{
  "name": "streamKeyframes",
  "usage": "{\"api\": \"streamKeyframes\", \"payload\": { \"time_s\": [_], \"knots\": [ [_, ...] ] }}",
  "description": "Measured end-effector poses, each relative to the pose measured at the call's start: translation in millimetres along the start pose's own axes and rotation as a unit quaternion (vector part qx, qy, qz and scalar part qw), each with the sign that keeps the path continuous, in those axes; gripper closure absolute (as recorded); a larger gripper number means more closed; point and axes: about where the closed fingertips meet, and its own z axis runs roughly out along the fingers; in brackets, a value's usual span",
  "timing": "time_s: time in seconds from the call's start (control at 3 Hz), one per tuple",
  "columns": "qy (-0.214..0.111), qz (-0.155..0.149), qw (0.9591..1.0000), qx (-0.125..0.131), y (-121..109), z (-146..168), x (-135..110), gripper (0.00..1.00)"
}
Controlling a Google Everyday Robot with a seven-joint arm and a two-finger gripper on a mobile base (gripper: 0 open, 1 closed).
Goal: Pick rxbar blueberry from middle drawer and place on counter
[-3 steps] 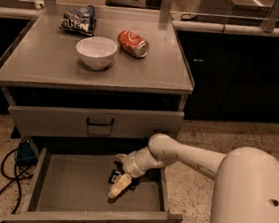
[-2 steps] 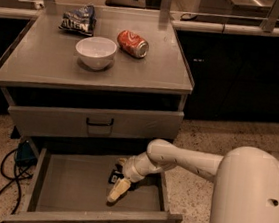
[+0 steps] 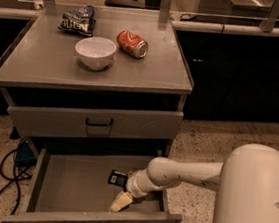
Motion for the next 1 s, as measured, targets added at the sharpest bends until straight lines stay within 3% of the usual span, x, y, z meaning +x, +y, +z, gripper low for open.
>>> {"api": "streamKeyframes", "payload": {
  "time_s": [0.33, 0.67, 1.0],
  "knots": [
    [0.000, 0.000, 1.0000, 0.000, 0.1, 0.3, -0.2, 0.00],
    [-0.021, 0.003, 0.9994, 0.026, -11.4, 12.6, -5.9, 0.00],
    [-0.055, 0.012, 0.9954, 0.077, -14.2, 10.3, -17.9, 0.00]
  ]
}}
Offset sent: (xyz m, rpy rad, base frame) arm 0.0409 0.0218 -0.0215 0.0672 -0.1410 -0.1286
